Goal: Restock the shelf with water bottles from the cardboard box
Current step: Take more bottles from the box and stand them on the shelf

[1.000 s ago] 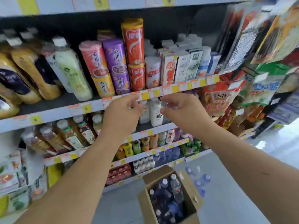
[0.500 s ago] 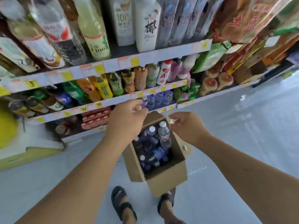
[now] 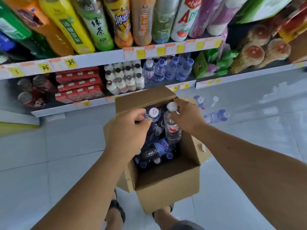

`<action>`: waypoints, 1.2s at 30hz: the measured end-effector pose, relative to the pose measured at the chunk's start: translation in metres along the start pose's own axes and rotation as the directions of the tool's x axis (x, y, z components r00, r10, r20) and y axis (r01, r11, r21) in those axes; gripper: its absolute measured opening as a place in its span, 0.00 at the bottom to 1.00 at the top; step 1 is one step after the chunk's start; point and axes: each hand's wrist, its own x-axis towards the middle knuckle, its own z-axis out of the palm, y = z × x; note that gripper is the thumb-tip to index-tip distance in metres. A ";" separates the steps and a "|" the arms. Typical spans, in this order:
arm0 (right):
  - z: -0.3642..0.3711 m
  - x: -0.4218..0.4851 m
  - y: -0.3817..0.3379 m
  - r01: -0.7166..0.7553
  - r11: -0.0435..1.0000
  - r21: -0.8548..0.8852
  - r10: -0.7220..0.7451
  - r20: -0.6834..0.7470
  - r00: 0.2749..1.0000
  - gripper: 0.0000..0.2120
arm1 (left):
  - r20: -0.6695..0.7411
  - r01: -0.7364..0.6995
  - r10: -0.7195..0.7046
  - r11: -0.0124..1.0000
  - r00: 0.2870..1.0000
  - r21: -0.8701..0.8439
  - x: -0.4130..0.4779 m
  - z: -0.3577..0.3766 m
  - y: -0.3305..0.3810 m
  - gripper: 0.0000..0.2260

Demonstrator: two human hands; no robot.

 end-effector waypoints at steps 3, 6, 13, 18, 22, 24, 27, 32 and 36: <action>0.008 0.011 0.002 0.015 0.998 -0.067 -0.017 -0.040 0.999 0.14 | -0.006 0.008 -0.008 1.000 1.000 0.001 0.005 0.005 -0.009 0.14; 0.006 0.012 0.000 0.012 0.996 -0.086 -0.015 -0.032 0.999 0.13 | -0.006 0.014 -0.014 1.000 1.000 -0.009 0.007 0.005 -0.015 0.14; -0.032 -0.041 -0.021 0.083 0.996 -0.044 -0.085 -0.050 0.995 0.13 | 0.042 -0.006 0.009 0.997 0.999 -0.074 -0.019 -0.015 -0.003 0.14; -0.119 -0.096 -0.088 0.186 0.982 0.040 -0.180 -0.121 0.976 0.13 | 0.135 -0.065 0.085 0.987 0.987 -0.146 -0.059 -0.053 0.039 0.23; -0.222 -0.159 -0.172 0.338 0.941 -0.012 -0.332 -0.222 0.917 0.16 | 0.206 -0.163 0.218 0.954 0.954 -0.252 -0.103 -0.106 0.093 0.36; -0.276 -0.196 -0.217 0.381 0.924 -0.042 -0.378 -0.267 0.887 0.17 | 0.184 -0.246 0.311 0.919 0.932 -0.308 -0.130 -0.141 0.123 0.37; -0.348 -0.251 -0.280 0.428 0.902 -0.062 -0.421 -0.356 0.834 0.21 | 0.080 -0.431 0.482 0.837 0.873 -0.338 -0.171 -0.198 0.167 0.34; -0.440 -0.340 -0.373 0.490 0.865 -0.108 -0.473 -0.504 0.723 0.25 | -0.043 -0.598 0.626 0.720 0.779 -0.354 -0.232 -0.290 0.226 0.34; -0.492 -0.394 -0.444 0.542 0.822 -0.174 -0.529 -0.584 0.616 0.23 | -0.108 -0.712 0.735 0.593 0.669 -0.377 -0.274 -0.360 0.269 0.32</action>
